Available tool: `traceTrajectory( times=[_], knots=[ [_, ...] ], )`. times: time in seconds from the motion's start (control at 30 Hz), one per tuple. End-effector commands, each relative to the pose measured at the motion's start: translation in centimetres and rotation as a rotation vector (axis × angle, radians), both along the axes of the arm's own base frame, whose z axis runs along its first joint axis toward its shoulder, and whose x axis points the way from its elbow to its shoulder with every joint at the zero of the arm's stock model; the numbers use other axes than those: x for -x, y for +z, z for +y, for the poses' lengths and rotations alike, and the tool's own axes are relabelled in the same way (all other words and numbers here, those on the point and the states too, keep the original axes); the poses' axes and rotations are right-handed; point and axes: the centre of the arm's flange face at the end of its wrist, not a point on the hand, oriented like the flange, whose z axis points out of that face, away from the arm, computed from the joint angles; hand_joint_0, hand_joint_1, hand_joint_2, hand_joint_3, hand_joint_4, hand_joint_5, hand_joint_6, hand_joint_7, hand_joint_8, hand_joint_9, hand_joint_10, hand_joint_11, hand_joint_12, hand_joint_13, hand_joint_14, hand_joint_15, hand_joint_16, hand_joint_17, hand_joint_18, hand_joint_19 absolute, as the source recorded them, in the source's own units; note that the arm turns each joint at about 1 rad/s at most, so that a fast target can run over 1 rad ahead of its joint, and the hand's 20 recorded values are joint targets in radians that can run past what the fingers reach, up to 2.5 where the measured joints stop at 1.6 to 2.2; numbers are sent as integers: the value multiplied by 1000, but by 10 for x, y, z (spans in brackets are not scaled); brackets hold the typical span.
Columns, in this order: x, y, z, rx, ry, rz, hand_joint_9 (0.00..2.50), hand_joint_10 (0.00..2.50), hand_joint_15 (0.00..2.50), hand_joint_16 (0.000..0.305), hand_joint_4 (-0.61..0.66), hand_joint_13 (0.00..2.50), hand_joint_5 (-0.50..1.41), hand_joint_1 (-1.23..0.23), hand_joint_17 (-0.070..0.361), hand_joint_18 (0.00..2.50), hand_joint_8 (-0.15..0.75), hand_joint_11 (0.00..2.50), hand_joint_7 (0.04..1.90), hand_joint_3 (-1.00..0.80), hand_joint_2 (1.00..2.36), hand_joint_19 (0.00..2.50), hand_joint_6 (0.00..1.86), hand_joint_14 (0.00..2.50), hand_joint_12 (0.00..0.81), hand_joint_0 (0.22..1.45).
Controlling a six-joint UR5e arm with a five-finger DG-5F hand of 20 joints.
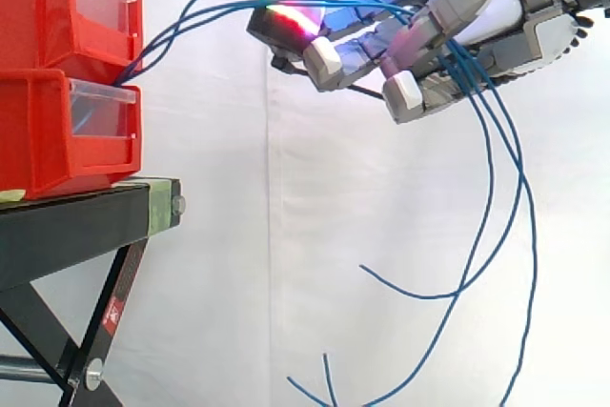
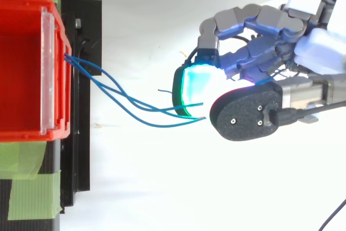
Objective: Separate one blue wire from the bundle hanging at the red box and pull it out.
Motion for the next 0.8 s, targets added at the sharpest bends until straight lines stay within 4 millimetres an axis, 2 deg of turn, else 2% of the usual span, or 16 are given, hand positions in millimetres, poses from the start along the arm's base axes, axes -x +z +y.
traceTrajectory(
  times=[0.0, 0.57, 0.77],
  knots=[
    [0, 0, 0, 0, 0, 0, 780, 16, 363, 49, 98, 1087, -196, -653, 109, 876, 290, 1382, 1220, -466, 1003, 1216, 722, 2500, 316, 595],
    [0, 0, 0, 3, -1, 1, 832, 16, 370, 46, 92, 1115, -184, -664, 104, 912, 299, 1393, 1177, -356, 1014, 1216, 754, 2500, 315, 632],
    [0, 0, 0, 3, 1, 1, 866, 14, 381, 46, 50, 1114, -180, -694, 103, 920, 292, 1402, 1180, -231, 1023, 1210, 775, 2500, 315, 634]
  ],
)
